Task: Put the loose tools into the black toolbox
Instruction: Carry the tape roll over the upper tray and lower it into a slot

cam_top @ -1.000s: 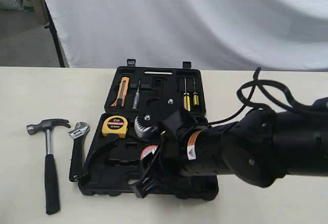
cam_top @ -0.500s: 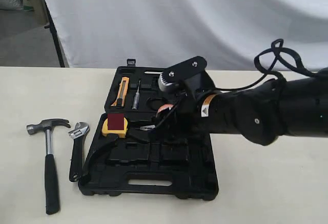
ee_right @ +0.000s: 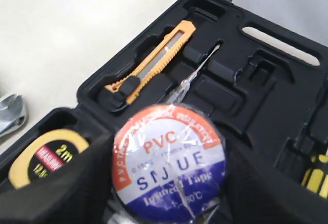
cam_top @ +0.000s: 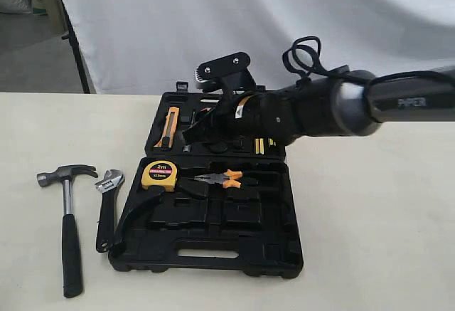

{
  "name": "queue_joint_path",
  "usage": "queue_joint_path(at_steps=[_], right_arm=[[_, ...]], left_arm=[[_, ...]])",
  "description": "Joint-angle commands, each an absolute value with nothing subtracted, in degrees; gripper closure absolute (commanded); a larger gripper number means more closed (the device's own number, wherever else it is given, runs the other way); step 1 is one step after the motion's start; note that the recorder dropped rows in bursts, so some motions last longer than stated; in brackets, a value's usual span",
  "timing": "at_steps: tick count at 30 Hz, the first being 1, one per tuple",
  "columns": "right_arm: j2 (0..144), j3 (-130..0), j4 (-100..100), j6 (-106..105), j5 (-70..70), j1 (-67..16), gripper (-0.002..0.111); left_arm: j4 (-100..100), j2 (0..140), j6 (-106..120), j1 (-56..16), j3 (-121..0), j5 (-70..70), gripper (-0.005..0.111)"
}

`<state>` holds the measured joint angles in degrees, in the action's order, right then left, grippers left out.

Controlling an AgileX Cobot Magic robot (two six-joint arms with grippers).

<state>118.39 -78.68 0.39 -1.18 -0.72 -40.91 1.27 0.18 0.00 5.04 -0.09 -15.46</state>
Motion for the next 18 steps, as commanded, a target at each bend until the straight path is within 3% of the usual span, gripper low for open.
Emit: queue_joint_path(at_steps=[1,9,18], right_arm=[[124.15,-86.32,0.00,-1.33,-5.36,-39.45,0.109],[132.71,-98.92,0.00,0.00,-18.16,-36.72,0.109],[136.82,-103.92,0.00,0.43,-20.93,-36.35,0.109]], left_arm=[[1.73,0.00,0.00,4.74,0.00,-15.42,0.106],[1.73,0.00,0.00,4.74,0.00,-15.42,0.106],[1.73,0.00,0.00,4.74,0.00,-15.42,0.106]])
